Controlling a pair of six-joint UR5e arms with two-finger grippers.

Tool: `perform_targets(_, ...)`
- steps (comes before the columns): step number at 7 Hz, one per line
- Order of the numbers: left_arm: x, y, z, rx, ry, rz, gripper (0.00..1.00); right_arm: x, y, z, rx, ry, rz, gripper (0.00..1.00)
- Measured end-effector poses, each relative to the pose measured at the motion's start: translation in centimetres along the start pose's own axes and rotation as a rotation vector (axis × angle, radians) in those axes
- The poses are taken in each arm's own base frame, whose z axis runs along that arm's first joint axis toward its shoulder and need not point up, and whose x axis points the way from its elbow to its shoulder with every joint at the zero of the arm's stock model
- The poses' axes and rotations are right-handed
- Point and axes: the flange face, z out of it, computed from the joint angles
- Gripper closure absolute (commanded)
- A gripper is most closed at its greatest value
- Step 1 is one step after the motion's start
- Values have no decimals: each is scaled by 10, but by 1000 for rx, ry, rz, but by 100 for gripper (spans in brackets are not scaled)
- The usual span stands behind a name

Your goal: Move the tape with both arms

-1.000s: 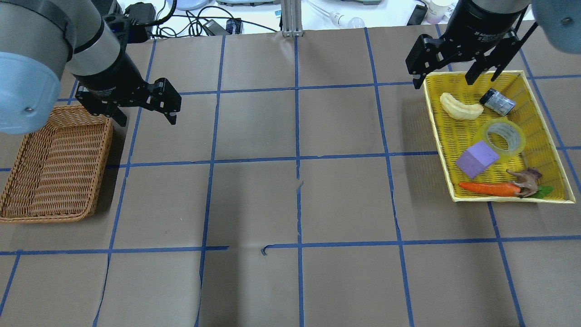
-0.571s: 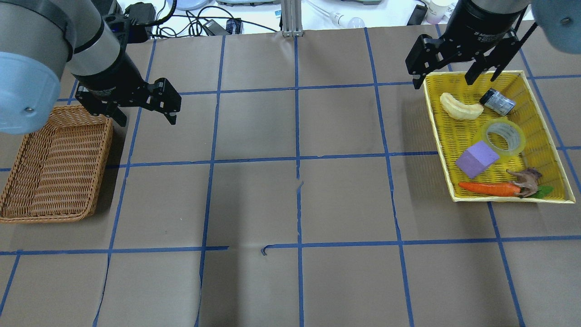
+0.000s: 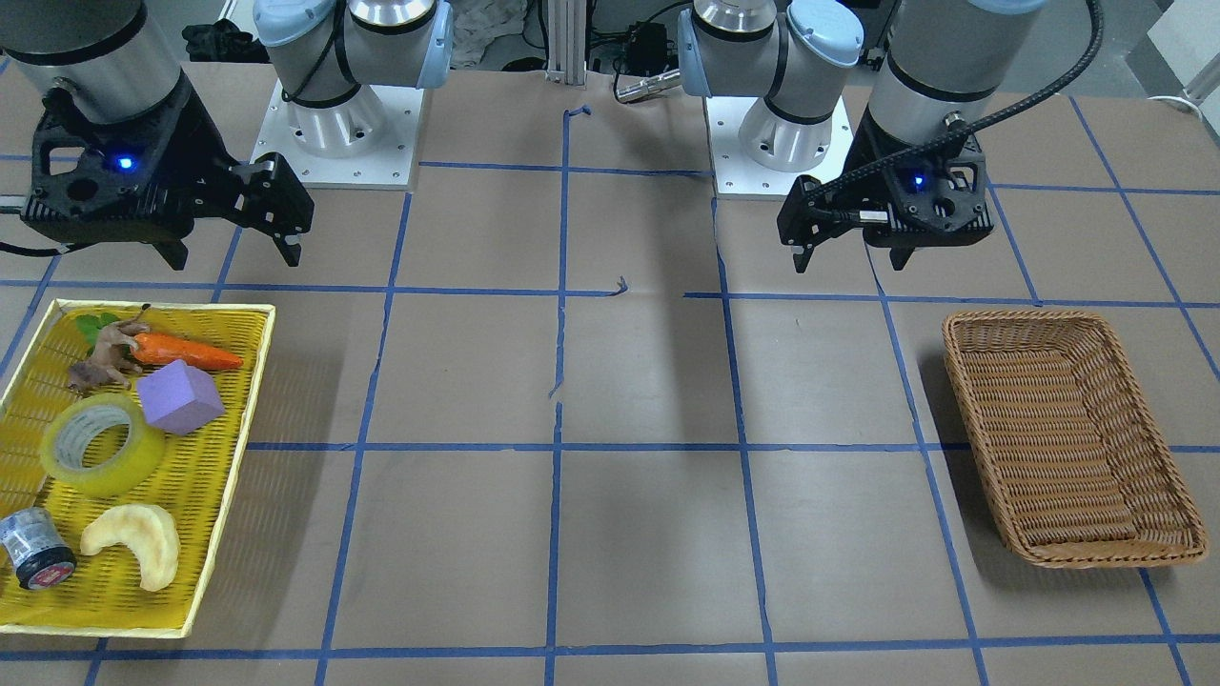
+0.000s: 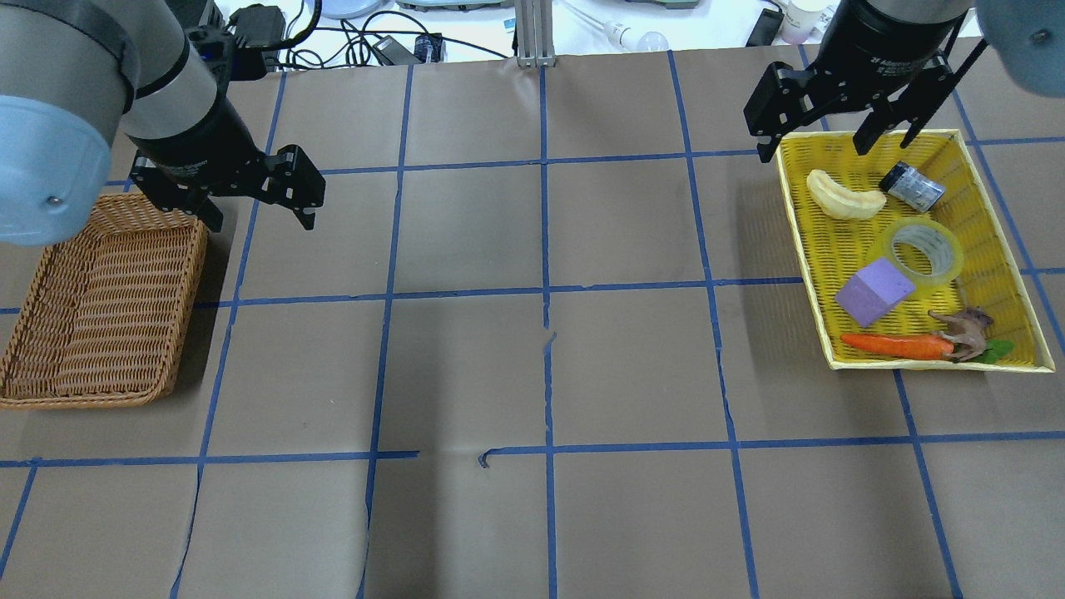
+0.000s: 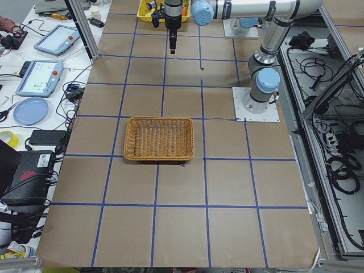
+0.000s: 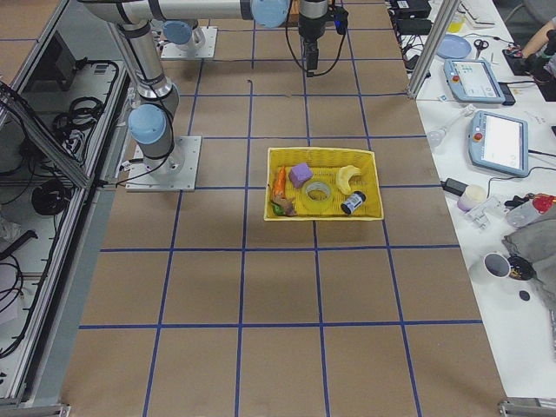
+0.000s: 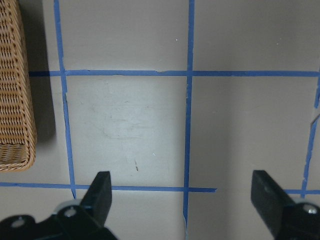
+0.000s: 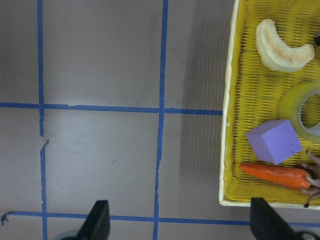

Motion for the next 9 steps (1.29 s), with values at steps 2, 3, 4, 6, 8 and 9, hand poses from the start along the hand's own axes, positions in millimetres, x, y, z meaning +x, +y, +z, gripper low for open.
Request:
perform_targets(2, 0, 0, 1, -2, -1, 0, 0, 0, 0, 1, -1, 0, -1, 0)
perform_targets(3, 1, -1, 2, -2, 4, -1, 0, 0, -1, 1, -3, 2, -1, 0)
perform_targets(4, 2, -1, 2, -3, 9, -3, 0, 0, -1, 1, -3, 3, -1, 0)
perform_targets(6, 2, -4, 3, -4, 9, -8, 0, 0, -1, 1, -3, 2, -2, 0)
perform_targets(8, 2, -5, 3, -4, 7, -10, 0, 0, -1, 1, -4, 2, -3, 0)
perform_targets(9, 2, -5, 4, -5, 4, -7, 0, 0, -1, 1, -4, 2, -4, 0)
